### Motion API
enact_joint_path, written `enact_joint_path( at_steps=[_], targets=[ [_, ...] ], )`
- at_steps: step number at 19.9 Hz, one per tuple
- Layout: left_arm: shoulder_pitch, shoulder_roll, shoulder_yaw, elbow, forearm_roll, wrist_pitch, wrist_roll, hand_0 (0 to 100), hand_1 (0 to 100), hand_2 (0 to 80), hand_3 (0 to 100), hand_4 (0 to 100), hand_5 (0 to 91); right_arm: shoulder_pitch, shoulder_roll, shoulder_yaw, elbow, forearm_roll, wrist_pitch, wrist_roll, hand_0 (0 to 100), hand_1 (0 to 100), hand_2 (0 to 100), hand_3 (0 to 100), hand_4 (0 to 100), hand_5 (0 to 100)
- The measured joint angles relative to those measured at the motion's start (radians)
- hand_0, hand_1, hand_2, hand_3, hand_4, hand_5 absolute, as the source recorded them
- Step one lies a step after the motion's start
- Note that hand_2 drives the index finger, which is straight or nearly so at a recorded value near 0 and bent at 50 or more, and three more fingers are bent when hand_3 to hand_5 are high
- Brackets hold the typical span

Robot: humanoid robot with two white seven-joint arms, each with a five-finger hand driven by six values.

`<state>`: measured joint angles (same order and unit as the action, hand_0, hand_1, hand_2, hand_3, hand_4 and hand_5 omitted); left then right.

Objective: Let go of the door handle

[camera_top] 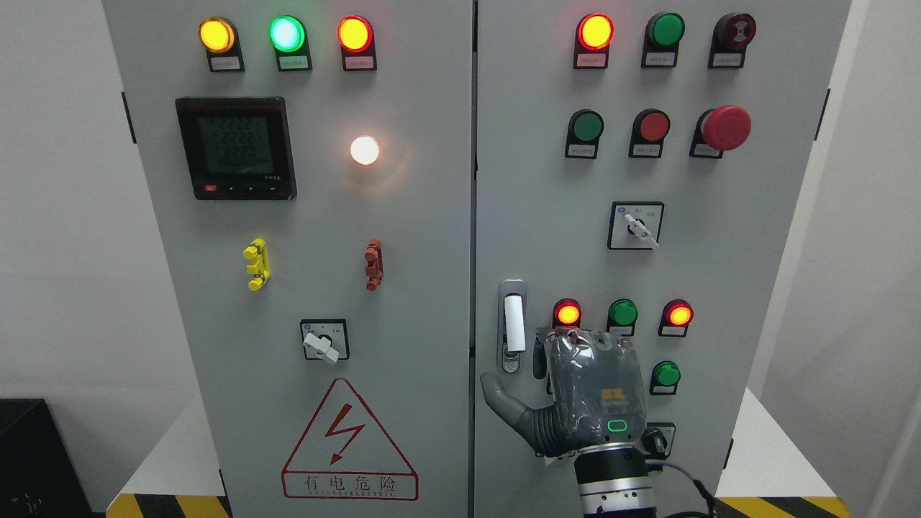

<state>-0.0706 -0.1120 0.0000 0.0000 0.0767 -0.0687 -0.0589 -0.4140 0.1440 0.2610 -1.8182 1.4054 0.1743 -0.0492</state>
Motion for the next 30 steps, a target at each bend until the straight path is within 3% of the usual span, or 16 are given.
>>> enact_joint_path(
  at_steps=[15,30],
  targets=[
    [0.000,0.000,0.000,0.000,0.000,0.000,0.000,0,0,2.5,8,1,0.0,-0.060,0.000,-0.020,0.046,0.000,0.000,0.001,9,40,81,100,99,95],
    [0.000,0.000,0.000,0.000,0.000,0.000,0.000,0,0,2.4,8,1,0.0,-0.063,0.001,-0.030,0.062,-0.003,0.010,0.003,23,42,81,100,100,95]
  ],
)
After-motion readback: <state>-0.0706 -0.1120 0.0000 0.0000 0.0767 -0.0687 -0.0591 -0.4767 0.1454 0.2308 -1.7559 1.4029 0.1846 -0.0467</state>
